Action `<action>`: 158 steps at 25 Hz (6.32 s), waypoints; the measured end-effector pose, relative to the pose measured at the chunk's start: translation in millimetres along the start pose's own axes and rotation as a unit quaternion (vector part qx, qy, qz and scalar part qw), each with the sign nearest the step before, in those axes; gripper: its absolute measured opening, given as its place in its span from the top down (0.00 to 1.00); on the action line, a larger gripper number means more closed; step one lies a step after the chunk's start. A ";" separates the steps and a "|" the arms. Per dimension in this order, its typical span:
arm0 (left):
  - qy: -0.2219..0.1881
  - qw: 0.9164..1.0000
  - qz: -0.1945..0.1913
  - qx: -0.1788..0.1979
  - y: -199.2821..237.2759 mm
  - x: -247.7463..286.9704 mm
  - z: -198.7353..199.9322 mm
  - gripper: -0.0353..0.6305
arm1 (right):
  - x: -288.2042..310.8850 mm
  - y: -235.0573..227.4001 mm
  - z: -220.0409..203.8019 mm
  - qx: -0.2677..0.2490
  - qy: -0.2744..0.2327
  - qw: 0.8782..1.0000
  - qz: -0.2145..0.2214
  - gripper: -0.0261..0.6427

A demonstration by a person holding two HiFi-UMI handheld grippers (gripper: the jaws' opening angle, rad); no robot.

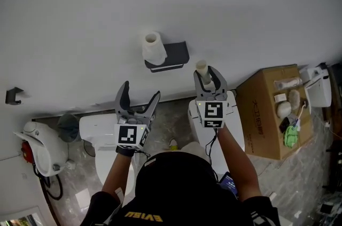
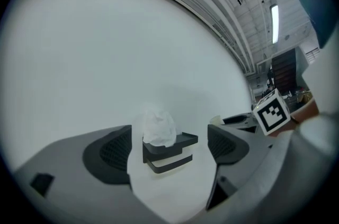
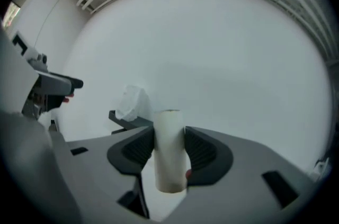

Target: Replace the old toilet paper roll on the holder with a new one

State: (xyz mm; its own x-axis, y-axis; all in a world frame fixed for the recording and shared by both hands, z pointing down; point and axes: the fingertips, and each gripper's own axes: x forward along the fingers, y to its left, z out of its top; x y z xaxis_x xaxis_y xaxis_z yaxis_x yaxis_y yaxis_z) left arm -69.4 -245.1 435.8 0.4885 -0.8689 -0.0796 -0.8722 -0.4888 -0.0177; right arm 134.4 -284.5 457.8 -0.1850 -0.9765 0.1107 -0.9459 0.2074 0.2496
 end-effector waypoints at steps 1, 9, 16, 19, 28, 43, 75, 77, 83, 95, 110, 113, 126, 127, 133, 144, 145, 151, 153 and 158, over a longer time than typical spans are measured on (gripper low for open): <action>-0.001 1.000 -0.004 -0.003 -0.8 3.6 0.7 0.26 | -4.1 -1.7 4.8 0.014 -0.006 1.000 -0.001 0.69; -0.006 1.000 -0.018 -0.010 -2.3 37.0 -0.8 0.26 | -44.0 -22.6 24.2 0.073 -0.036 0.996 -0.025 0.69; -0.008 1.000 -0.022 -0.015 4.2 66.9 9.9 0.26 | -58.3 -25.6 22.5 0.097 -0.032 0.994 -0.031 0.69; 0.003 1.000 -0.027 -0.014 5.5 83.1 4.9 0.26 | -63.4 -19.3 24.1 0.099 -0.029 0.994 -0.019 0.69; 0.035 0.998 -0.039 -0.033 35.4 128.5 -11.3 0.26 | -85.1 -8.6 50.6 0.053 -0.061 0.997 -0.018 0.69; 0.035 0.997 -0.062 0.001 24.6 156.4 -7.6 0.26 | -100.5 -28.5 48.6 0.070 -0.060 0.995 -0.044 0.69; -0.026 0.990 -0.125 0.055 -58.8 156.7 71.3 0.53 | -107.7 -42.6 48.2 0.073 -0.071 0.993 -0.058 0.69; -0.026 0.987 -0.142 0.064 -75.0 158.1 70.8 0.53 | -109.5 -48.4 45.8 0.076 -0.069 0.993 -0.066 0.69; -0.024 0.980 -0.178 0.092 -115.2 162.0 65.2 0.53 | -117.4 -62.8 35.2 0.083 -0.059 0.991 -0.088 0.69; -0.009 0.963 -0.203 0.178 -167.4 165.0 29.7 0.53 | -128.4 -82.6 15.4 0.086 -0.036 0.989 -0.119 0.69; 0.017 0.893 -0.191 0.406 -203.4 151.0 -45.6 0.53 | -127.6 -84.4 -0.3 0.113 -0.015 0.986 -0.122 0.69; 0.019 0.861 -0.178 0.477 -205.5 149.1 -66.8 0.53 | -127.3 -85.2 -0.9 0.132 -0.016 0.984 -0.117 0.69; 0.058 0.770 -0.130 0.622 -180.7 163.2 -135.4 0.53 | -119.4 -81.1 -5.5 0.133 0.000 0.986 -0.100 0.69; 0.066 0.769 -0.127 0.623 -176.9 164.5 -137.7 0.53 | -118.9 -81.5 -5.8 0.133 0.001 0.986 -0.100 0.69; 0.088 0.778 -0.114 0.612 -158.8 171.3 -146.5 0.53 | -111.5 -79.1 -8.0 0.130 0.004 0.987 -0.095 0.69; 0.124 0.756 -0.092 0.636 -129.5 170.7 -163.6 0.53 | -110.4 -75.4 -12.7 0.129 0.013 0.987 -0.089 0.69; 0.127 0.757 -0.090 0.634 -127.0 170.3 -164.3 0.53 | -110.5 -75.6 -13.1 0.130 0.013 0.987 -0.089 0.69; 0.148 0.758 -0.087 0.629 -108.9 165.8 -171.7 0.54 | -108.2 -69.8 -9.6 0.121 0.015 0.989 -0.079 0.69; 0.150 0.758 -0.086 0.629 -105.3 162.6 -172.9 0.54 | -106.9 -66.9 -9.3 0.120 0.015 0.990 -0.075 0.69; 0.148 0.753 -0.081 0.636 -94.8 156.3 -172.7 0.54 | -101.8 -59.1 -6.7 0.120 0.014 0.991 -0.064 0.69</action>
State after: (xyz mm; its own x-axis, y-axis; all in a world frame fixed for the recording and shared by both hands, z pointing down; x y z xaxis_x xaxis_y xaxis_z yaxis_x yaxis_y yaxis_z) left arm 93.7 -348.1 597.2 0.4100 -0.8774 0.2492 -0.0244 -0.2837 -0.9586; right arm 210.9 -196.9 438.3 -0.0553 -0.9913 0.1196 -0.9978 0.0591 0.0286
